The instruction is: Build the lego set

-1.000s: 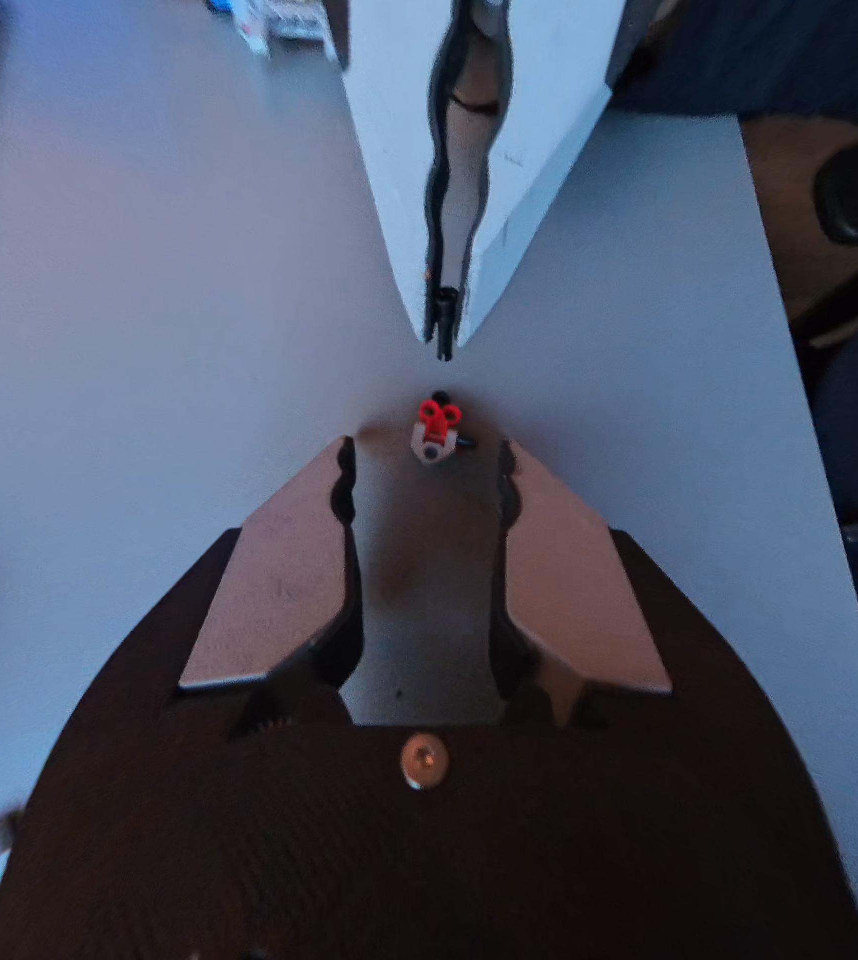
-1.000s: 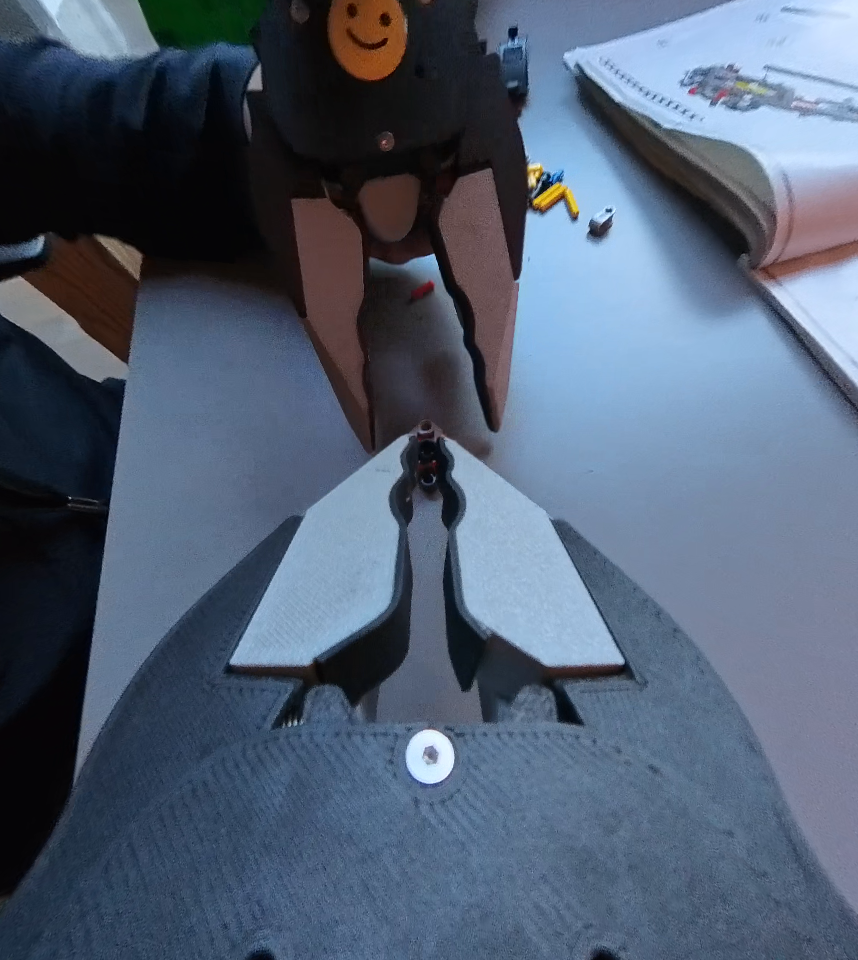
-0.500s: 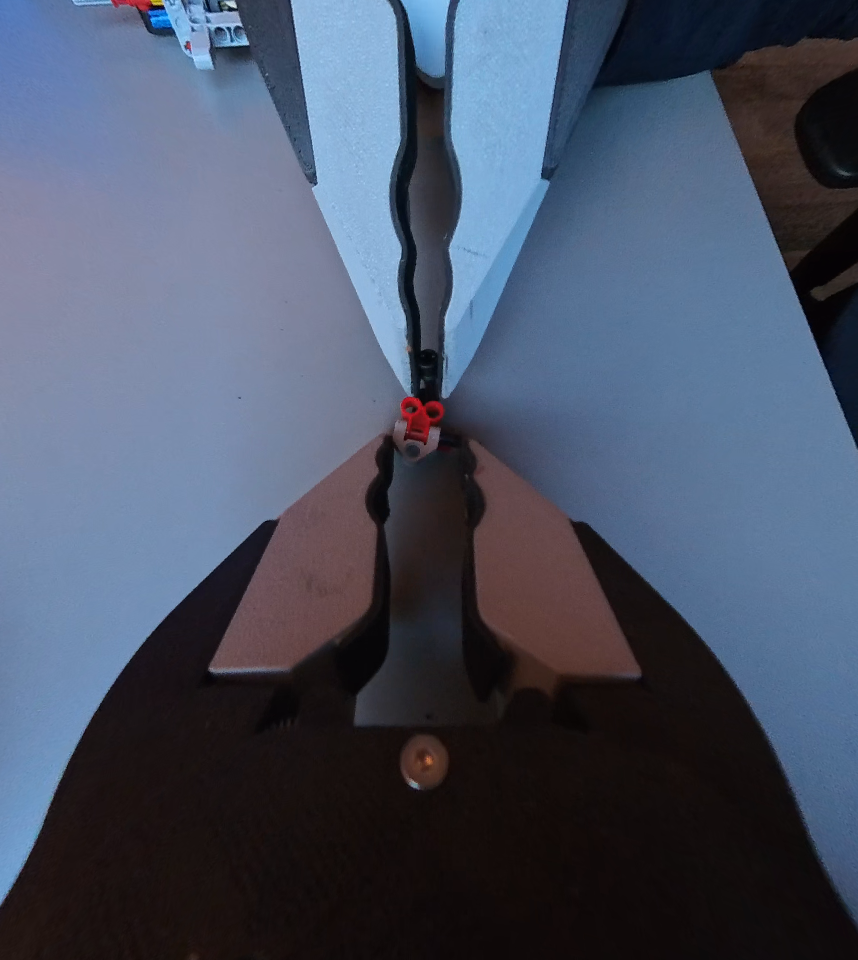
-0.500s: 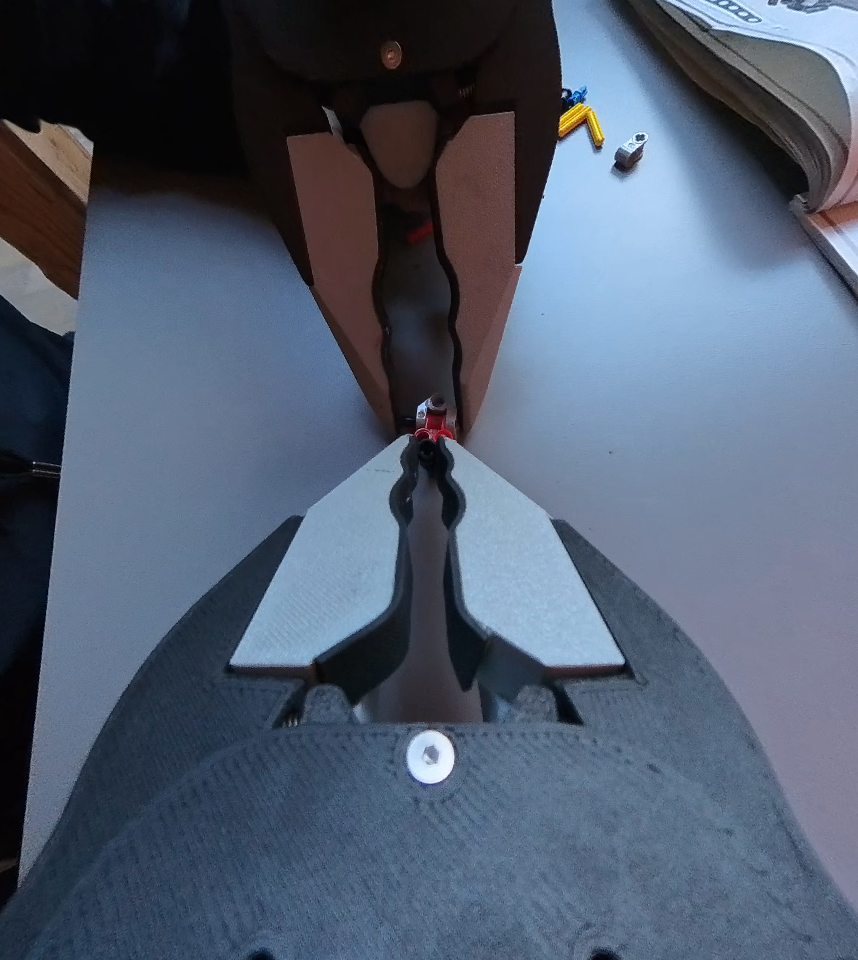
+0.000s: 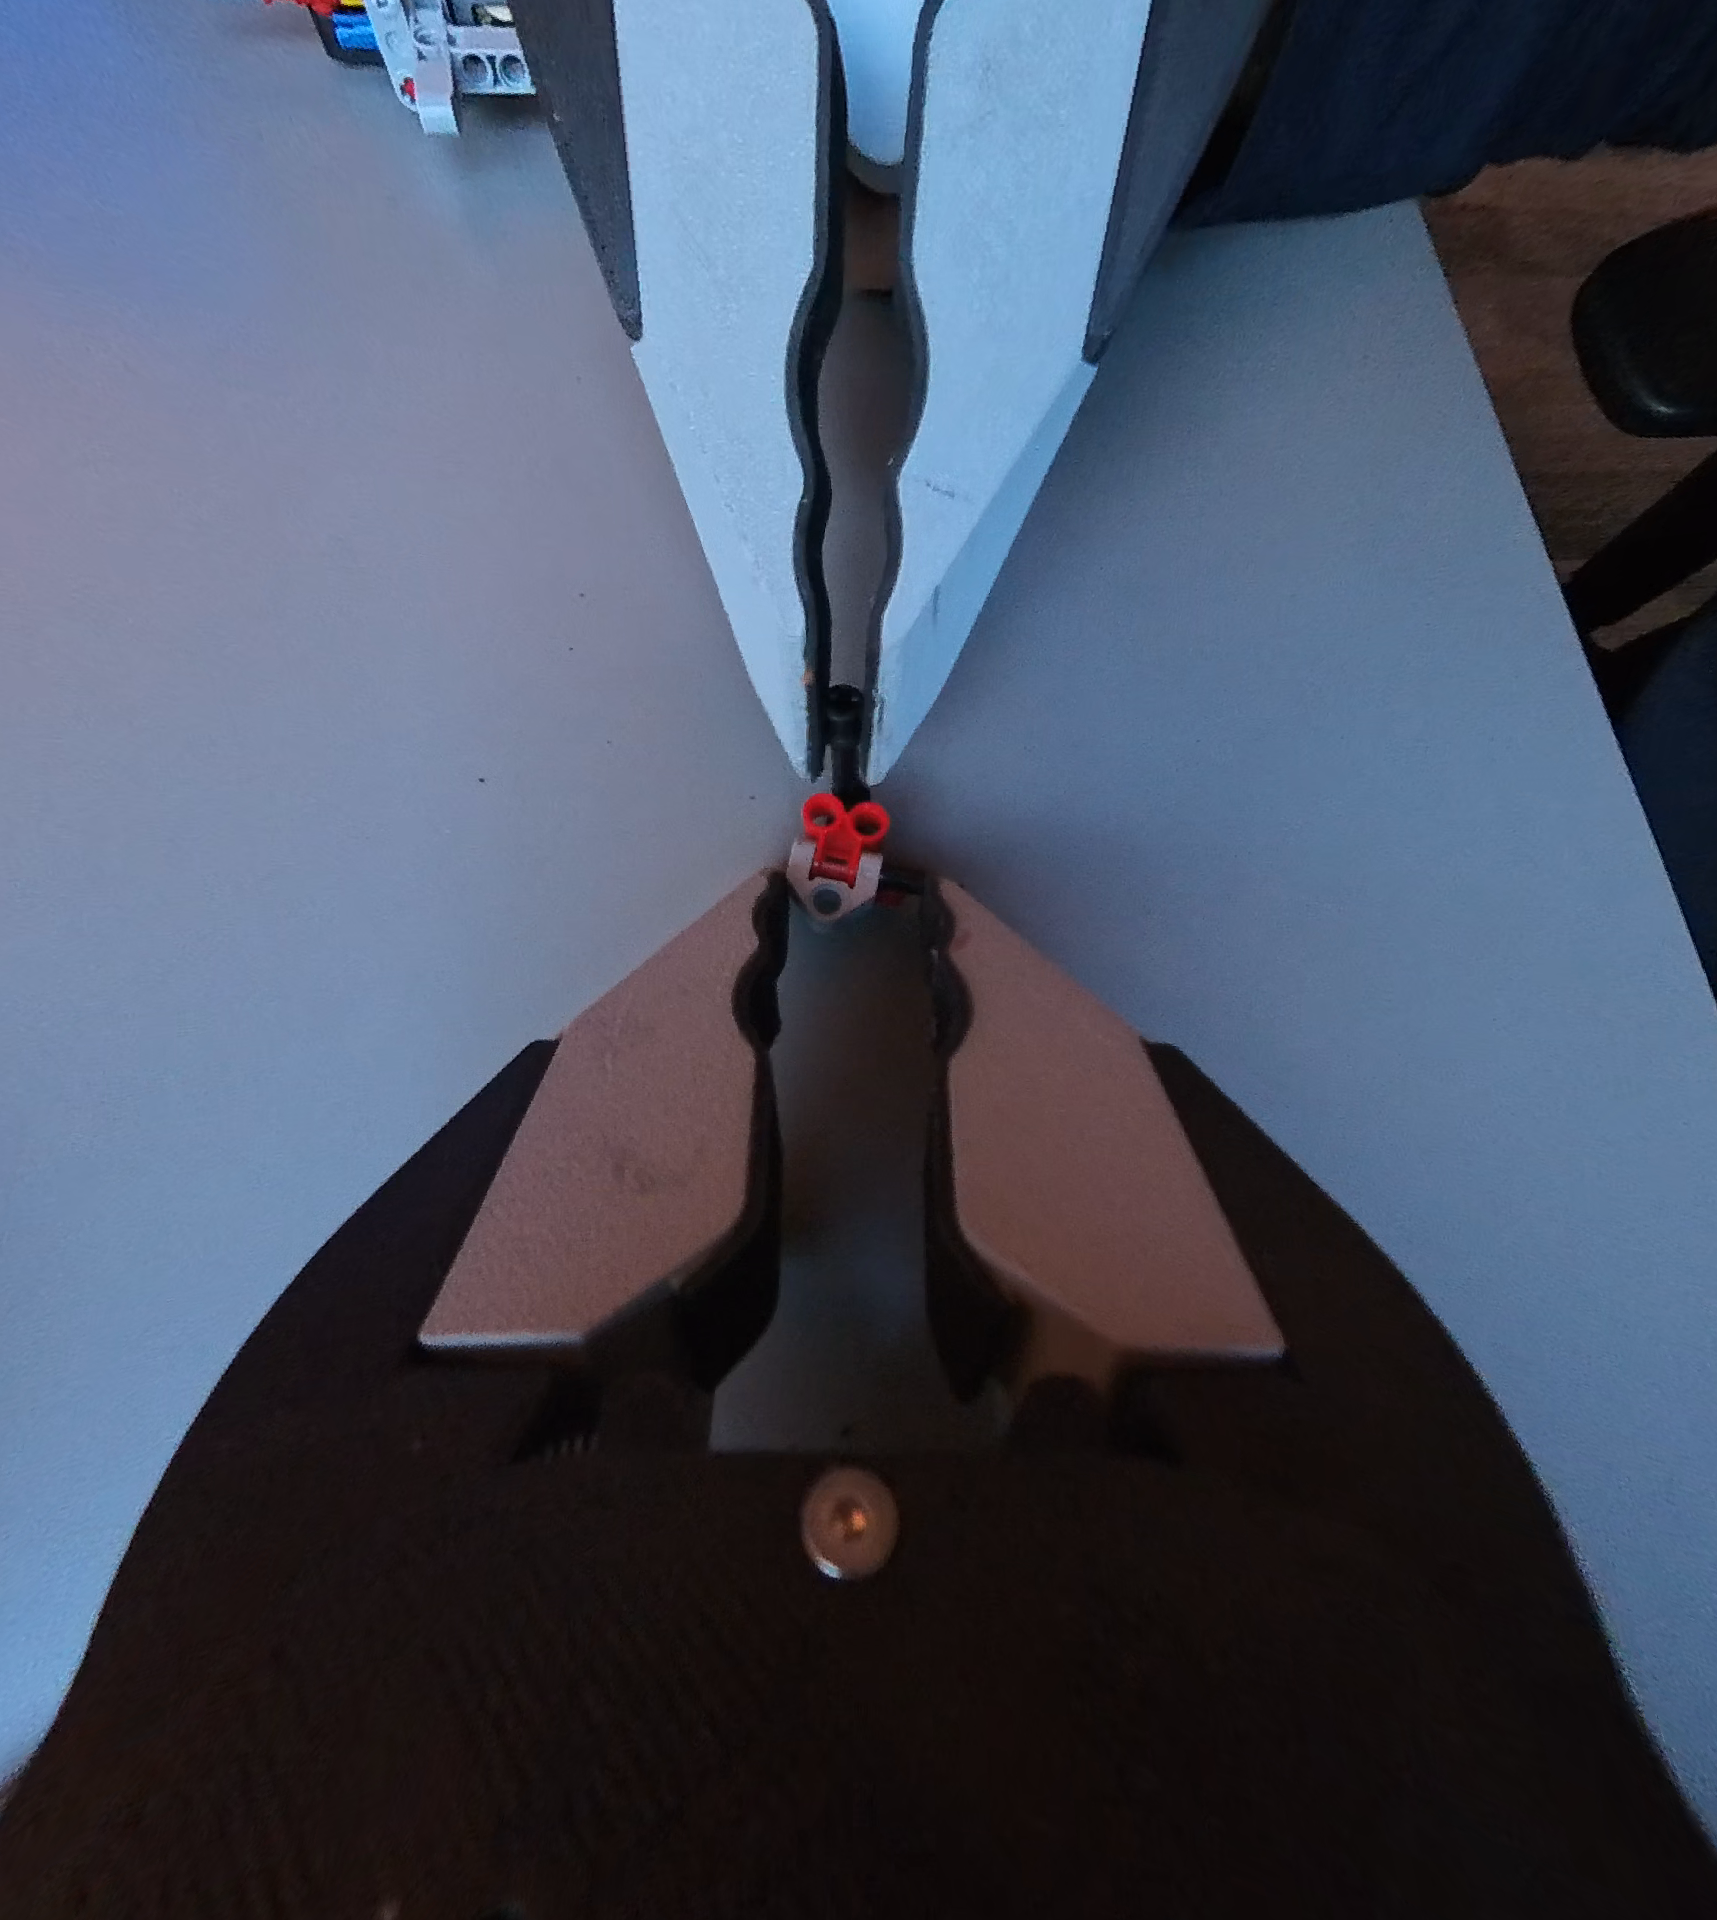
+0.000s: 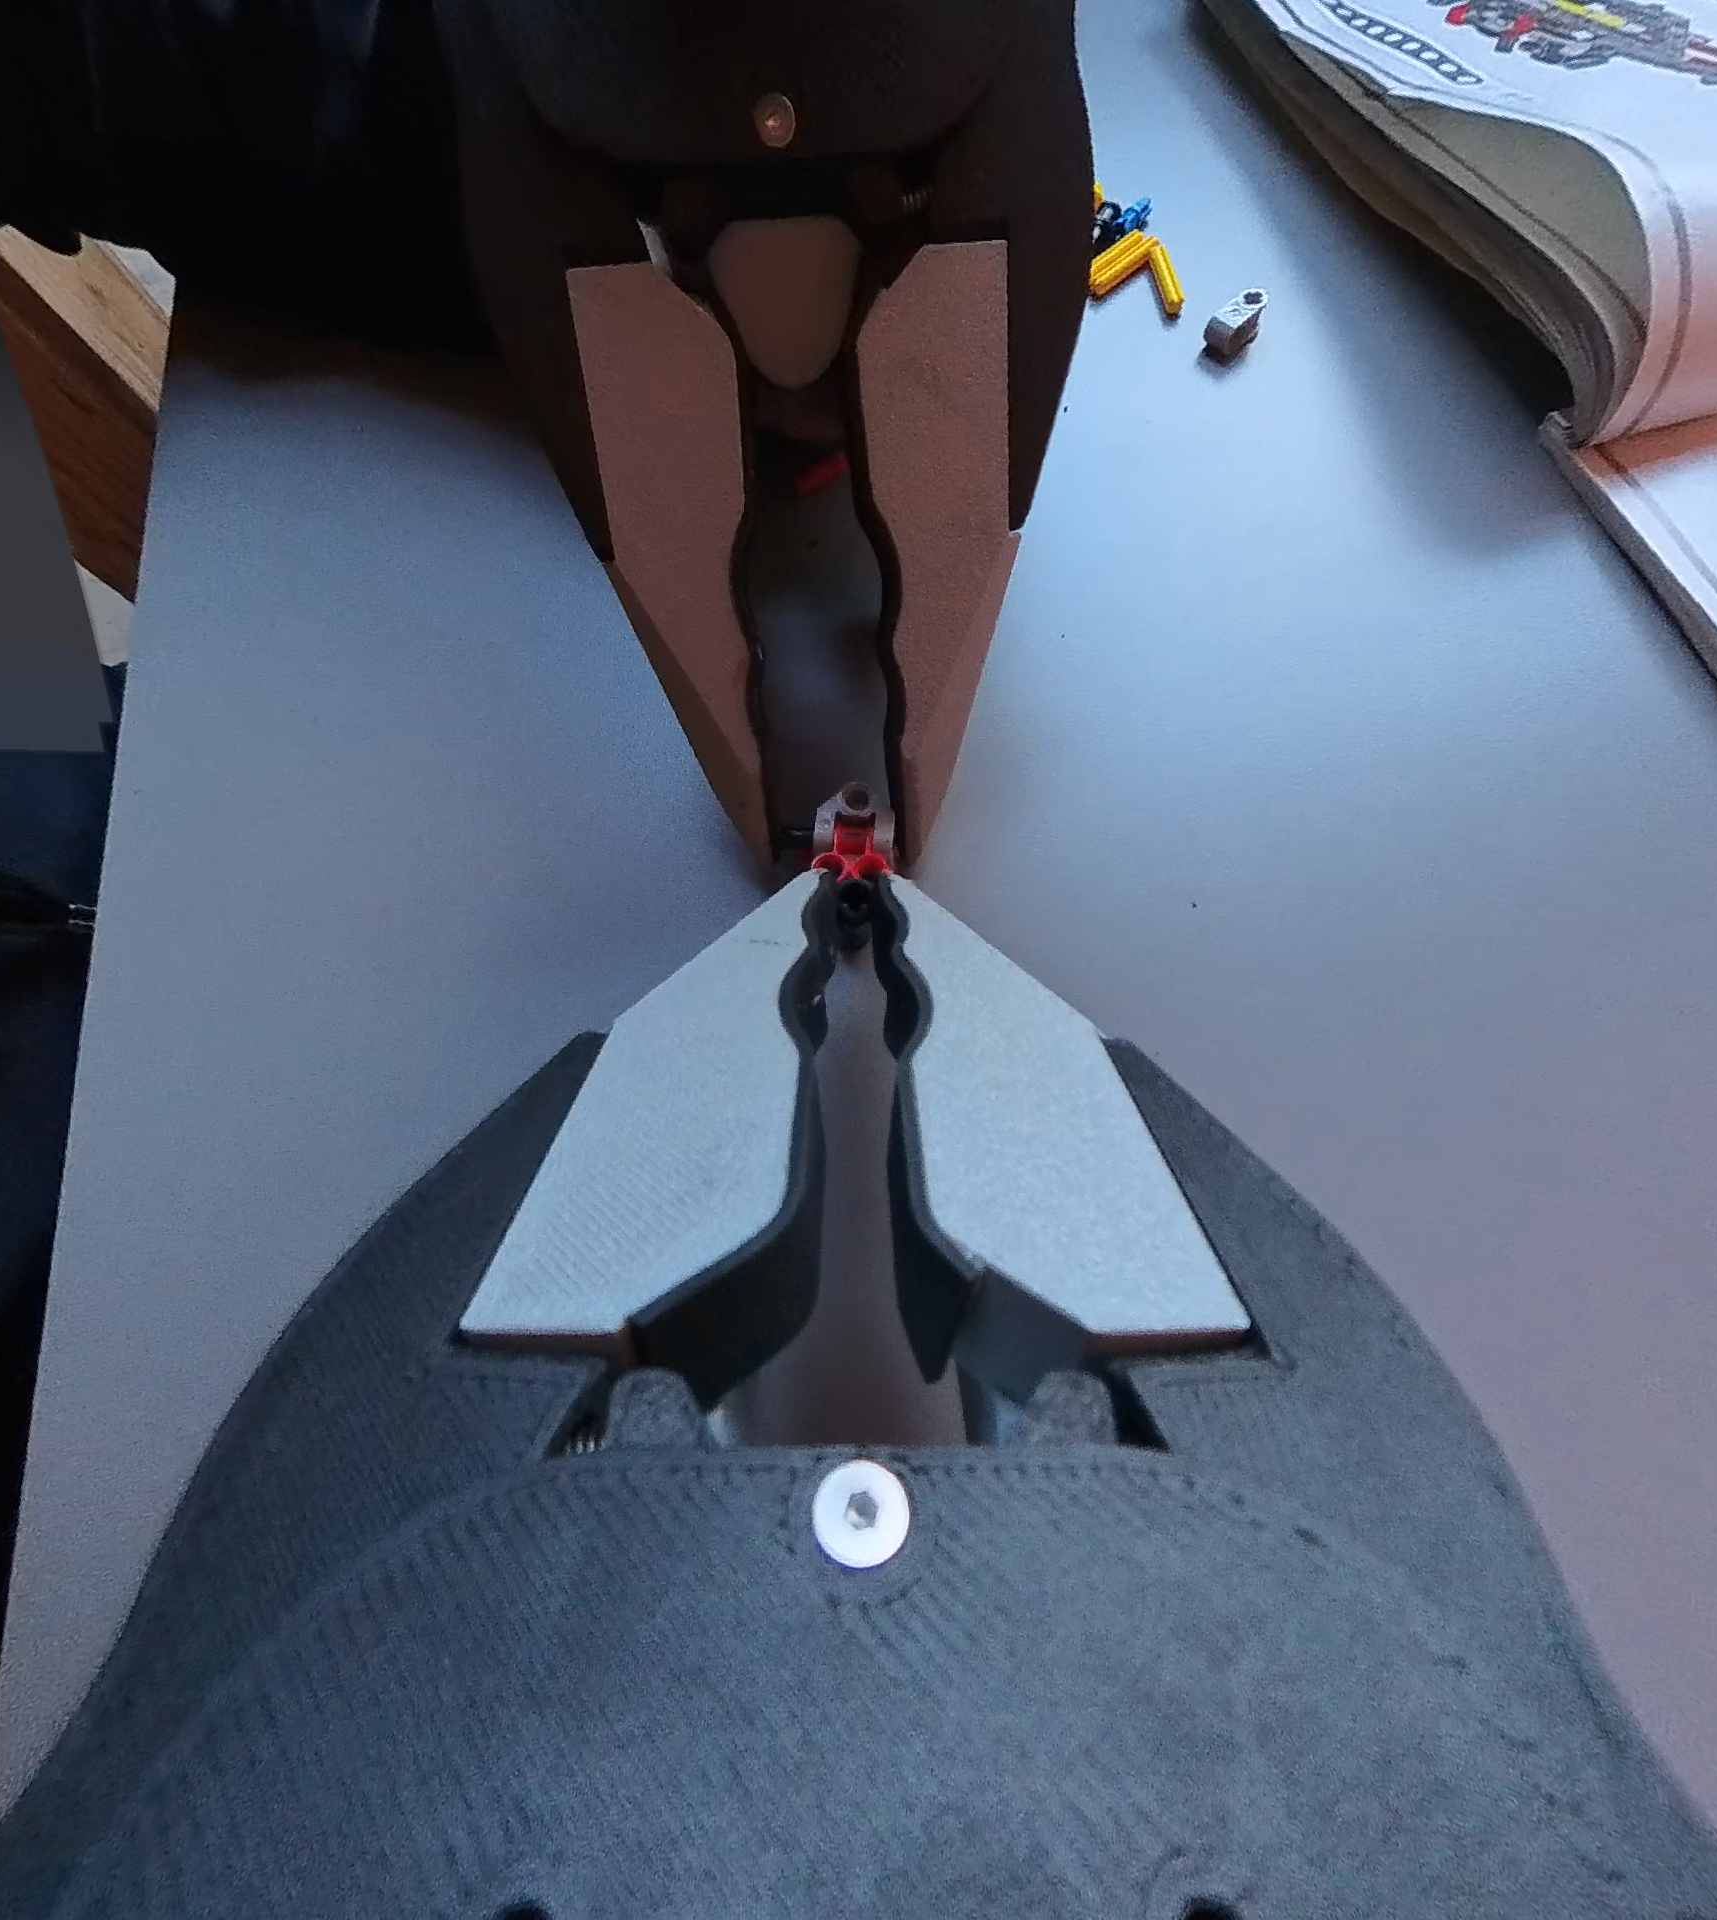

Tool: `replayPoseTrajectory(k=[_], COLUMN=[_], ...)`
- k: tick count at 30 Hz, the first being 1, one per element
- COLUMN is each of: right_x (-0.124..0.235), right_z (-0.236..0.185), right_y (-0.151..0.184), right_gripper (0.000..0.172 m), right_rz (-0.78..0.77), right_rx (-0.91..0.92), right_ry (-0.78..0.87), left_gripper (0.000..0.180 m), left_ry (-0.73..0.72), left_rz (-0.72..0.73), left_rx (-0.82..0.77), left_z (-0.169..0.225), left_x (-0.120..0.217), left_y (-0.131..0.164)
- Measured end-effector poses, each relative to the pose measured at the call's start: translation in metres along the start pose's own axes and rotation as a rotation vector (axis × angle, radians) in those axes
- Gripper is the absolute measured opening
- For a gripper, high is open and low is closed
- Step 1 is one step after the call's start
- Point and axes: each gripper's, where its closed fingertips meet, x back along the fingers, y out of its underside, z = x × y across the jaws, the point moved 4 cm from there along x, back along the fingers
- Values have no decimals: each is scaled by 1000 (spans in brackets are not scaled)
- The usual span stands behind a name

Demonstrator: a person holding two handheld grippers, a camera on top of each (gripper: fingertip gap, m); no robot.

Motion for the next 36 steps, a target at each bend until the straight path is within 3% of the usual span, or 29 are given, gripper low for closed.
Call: replayPoseTrajectory(k=[7,24,36], right_x=[-2,1,-3], right_z=[-3,-2,-7], right_y=[-1,1,0], right_gripper=[3,3,3], right_rz=[6,11,-49], right_rx=[144,51,171], right_ry=[91,-3,59], left_gripper=[23,23,23], left_ry=[-13,-13,7], left_rz=[1,1,4], left_rx=[-1,-9,14], left_z=[0,1,0], left_x=[-1,-1,-1], left_y=[-1,0,0])
